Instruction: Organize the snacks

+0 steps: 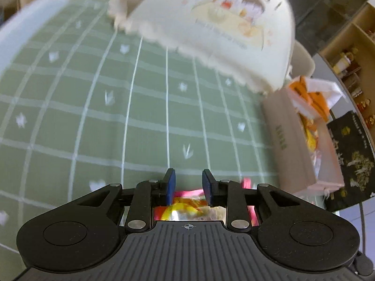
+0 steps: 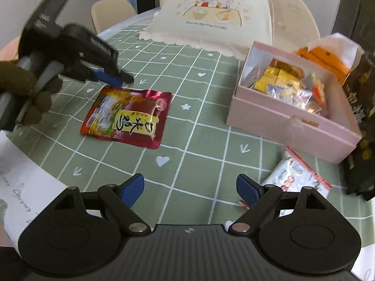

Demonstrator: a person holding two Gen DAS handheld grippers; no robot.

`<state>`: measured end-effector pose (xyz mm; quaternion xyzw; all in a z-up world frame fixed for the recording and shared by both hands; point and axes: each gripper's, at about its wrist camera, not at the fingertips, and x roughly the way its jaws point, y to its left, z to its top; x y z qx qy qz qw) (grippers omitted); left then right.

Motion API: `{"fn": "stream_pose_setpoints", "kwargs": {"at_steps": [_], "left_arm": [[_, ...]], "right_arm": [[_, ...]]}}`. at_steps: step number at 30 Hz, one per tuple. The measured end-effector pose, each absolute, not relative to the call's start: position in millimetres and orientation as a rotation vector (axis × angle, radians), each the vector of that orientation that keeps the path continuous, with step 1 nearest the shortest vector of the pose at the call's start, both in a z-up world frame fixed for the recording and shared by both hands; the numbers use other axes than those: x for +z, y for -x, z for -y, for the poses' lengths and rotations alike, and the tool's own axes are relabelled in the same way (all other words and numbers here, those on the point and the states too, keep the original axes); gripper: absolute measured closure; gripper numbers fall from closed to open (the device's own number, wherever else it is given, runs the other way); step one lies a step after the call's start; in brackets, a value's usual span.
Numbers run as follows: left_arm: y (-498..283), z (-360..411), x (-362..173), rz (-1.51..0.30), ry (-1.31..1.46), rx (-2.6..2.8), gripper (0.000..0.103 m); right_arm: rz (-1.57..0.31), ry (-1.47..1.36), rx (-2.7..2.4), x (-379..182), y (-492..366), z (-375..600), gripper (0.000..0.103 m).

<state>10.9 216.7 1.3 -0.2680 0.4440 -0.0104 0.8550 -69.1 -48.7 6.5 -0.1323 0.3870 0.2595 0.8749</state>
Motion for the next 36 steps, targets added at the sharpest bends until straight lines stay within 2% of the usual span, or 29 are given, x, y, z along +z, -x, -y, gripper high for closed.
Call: {"fn": "stream_pose_setpoints", "kwargs": {"at_steps": [4,10,14,22,31,33,36], "left_arm": [[11.8,-194.4,1.7,-0.938,0.574,-0.105,0.075],[35.8,-153.2,-0.6,-0.978,0.513,-0.188,0.074],[34.6,-162.5,-2.8,-0.946,0.645,-0.116,0.074],[11.0,-175.6,-1.9,-0.919,0.681,-0.032,0.071],[-6.8,-136.3,7.7,-0.951,0.484,-0.102,0.065],[-7.7,-127.7,6.1,-0.962,0.46,-0.144,0.062],[-11.9,-112.6,4.6,-0.966,0.432,-0.198,0.061]], "right_arm": [[-0.735,0.329,0.408,7.5,68.2,69.7,0.016],[-0.81,0.197,0.322,4.6,51.0,109.5,0.016],[-0.792,0.194,0.348,7.3,55.0,105.2,0.016],[-0.764,0.224,0.466,12.2,59.6,82.4,0.016],[-0.785,0.114,0.162,-2.9,40.4,119.7,0.016],[-0.824,0.075,0.193,-7.4,40.2,126.6,0.018],[-0.849,0.035,0.251,-10.8,43.5,126.1,0.025]]}}
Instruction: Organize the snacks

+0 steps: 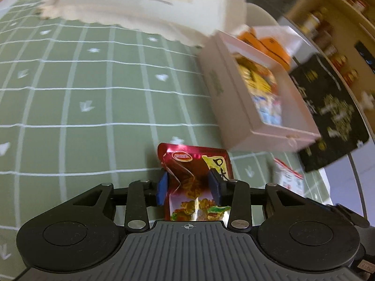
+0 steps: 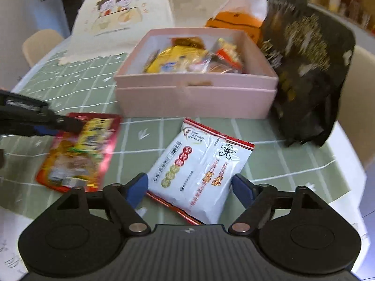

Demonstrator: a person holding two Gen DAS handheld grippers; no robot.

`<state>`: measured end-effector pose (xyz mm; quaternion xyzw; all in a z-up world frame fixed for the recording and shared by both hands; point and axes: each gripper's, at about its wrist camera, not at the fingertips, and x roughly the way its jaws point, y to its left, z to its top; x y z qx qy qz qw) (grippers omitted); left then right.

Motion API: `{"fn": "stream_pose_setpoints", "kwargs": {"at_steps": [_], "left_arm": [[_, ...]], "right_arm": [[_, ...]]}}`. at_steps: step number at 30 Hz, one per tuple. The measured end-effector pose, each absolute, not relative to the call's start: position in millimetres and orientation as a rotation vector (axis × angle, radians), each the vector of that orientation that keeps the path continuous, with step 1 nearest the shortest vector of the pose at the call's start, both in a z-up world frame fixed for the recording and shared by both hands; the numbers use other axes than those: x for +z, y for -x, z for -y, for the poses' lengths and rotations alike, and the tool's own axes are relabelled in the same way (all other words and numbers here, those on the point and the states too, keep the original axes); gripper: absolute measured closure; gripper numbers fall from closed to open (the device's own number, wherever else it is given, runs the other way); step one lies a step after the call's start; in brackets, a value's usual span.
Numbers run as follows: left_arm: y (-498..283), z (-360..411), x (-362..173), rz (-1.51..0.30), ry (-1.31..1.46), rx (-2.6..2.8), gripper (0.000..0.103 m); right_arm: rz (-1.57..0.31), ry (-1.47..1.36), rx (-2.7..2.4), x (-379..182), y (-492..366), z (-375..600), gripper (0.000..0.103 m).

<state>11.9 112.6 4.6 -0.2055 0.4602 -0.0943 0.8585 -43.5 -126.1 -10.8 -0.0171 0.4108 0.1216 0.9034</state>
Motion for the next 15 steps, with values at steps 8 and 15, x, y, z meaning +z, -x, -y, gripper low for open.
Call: {"fn": "stream_pose_setpoints", "kwargs": {"at_steps": [8,15], "left_arm": [[-8.4,-75.1,9.8,-1.009,0.381,-0.261,0.062],[2.7,-56.6,25.5,-1.009,0.298,-0.264,0.061]], "right_arm": [[-0.83,0.084,0.362,-9.6,54.0,103.5,0.039],[-0.825,0.105,0.376,-8.2,57.4,103.4,0.039]]}}
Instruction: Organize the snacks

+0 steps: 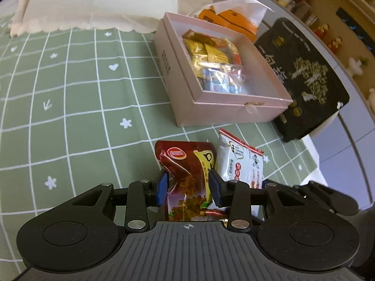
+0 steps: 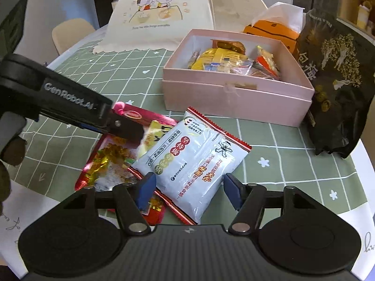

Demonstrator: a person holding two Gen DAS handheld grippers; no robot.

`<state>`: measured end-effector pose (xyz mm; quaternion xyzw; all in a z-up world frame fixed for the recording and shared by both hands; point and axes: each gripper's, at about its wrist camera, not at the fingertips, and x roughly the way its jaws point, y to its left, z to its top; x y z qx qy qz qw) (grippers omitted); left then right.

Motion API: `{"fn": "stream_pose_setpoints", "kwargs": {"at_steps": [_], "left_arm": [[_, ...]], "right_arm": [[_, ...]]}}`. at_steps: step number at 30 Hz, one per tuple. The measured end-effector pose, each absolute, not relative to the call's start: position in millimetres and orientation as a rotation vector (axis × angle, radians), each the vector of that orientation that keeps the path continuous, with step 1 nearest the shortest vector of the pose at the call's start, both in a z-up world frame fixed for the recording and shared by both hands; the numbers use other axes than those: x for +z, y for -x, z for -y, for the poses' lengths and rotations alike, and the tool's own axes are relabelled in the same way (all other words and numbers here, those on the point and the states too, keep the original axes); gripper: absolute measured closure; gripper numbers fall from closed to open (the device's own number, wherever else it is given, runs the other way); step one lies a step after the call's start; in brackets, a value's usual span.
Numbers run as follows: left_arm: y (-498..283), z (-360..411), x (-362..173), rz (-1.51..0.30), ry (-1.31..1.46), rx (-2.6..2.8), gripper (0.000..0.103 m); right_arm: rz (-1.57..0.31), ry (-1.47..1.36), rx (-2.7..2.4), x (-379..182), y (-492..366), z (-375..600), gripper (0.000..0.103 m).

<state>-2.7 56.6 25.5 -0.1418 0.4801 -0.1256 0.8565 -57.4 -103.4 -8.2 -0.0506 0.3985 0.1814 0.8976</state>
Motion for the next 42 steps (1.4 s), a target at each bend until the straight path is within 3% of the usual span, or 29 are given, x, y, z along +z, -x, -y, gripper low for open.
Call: {"fn": "stream_pose_setpoints", "kwargs": {"at_steps": [10,25,27,33,42], "left_arm": [[6.1,-49.4,66.5,-0.877,0.179,-0.186,0.061],[-16.8,83.8,33.8,-1.06,-0.091,-0.36,0.061],[-14.2,95.4,29.0,-1.056,-0.147,-0.362,0.057],[-13.0,114.2,21.3,-1.044,-0.225,-0.406,0.029],[-9.6,106.5,17.3,-0.998,-0.311,-0.341,0.028]], "right_arm": [[-0.804,0.061,0.249,3.0,69.2,149.8,0.024],[-0.872,-0.059,0.007,-19.4,91.6,214.0,0.024],[-0.892,-0.063,0.001,-24.5,99.7,214.5,0.024],[-0.869,-0.055,-0.016,-27.6,117.3,212.6,0.019],[-0.846,-0.076,-0.032,-31.6,120.1,216.3,0.011]]}}
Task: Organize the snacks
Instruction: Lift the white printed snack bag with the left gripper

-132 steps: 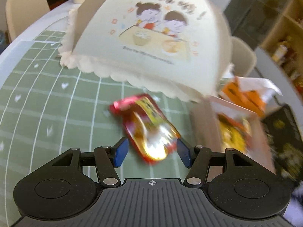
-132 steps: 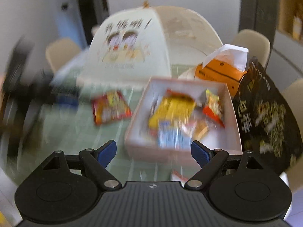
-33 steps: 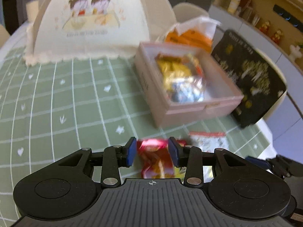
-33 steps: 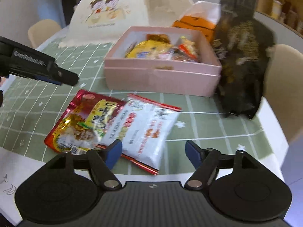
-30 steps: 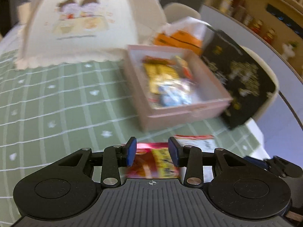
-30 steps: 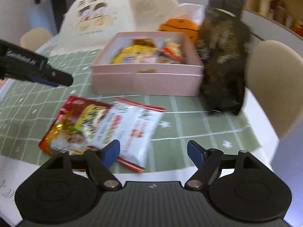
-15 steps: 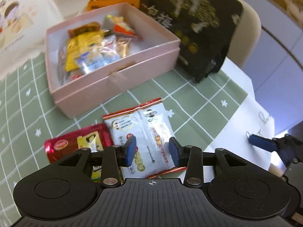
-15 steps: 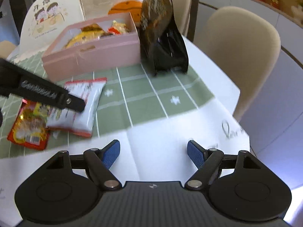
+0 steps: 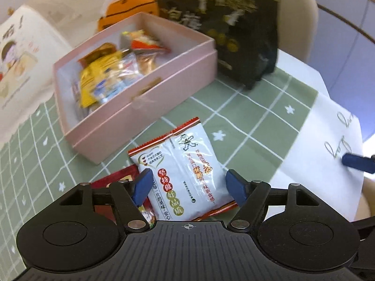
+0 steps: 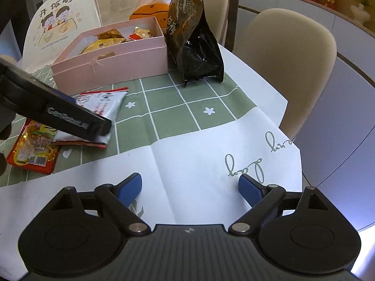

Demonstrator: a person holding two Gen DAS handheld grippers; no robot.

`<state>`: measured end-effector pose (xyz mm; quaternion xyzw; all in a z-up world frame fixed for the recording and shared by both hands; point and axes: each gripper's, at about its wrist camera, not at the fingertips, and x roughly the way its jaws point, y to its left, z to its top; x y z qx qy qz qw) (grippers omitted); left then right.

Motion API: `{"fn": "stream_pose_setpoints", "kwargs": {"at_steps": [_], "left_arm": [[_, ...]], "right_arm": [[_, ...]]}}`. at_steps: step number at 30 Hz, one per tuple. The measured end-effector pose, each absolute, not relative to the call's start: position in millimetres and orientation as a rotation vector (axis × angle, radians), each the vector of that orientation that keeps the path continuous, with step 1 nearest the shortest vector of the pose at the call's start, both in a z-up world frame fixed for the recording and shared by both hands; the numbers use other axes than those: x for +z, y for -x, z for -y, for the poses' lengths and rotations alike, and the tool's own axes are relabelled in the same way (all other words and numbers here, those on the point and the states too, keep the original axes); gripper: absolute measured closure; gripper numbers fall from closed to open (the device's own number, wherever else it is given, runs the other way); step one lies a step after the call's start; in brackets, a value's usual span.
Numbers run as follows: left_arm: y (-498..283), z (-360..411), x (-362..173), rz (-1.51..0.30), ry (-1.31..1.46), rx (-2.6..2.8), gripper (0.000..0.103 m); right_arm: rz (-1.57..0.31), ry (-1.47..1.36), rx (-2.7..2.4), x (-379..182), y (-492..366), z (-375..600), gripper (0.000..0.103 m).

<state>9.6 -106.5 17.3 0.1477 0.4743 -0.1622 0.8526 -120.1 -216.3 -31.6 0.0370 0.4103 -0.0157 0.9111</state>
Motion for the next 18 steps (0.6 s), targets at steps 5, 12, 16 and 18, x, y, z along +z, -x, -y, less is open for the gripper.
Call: {"fn": "stream_pose_setpoints", "kwargs": {"at_steps": [5,12,16,18], "left_arm": [[-17.4,90.0,24.9,-1.027,-0.1,-0.437,0.019],[-29.7,62.4,18.7,-1.089,0.116,-0.312,0.026],[-34.3,81.6,12.4,-1.09,0.018,-0.319,0.019],[-35.5,87.5,11.4,-1.083,-0.028,-0.32,0.017]], "right_arm": [[-0.843,-0.072,-0.027,-32.7,117.7,214.5,0.008],[-0.827,-0.07,-0.021,-33.9,119.7,213.2,0.005],[-0.822,-0.069,-0.019,-34.6,120.5,211.7,0.003],[-0.821,-0.067,-0.015,-35.3,119.9,211.6,0.002]]}}
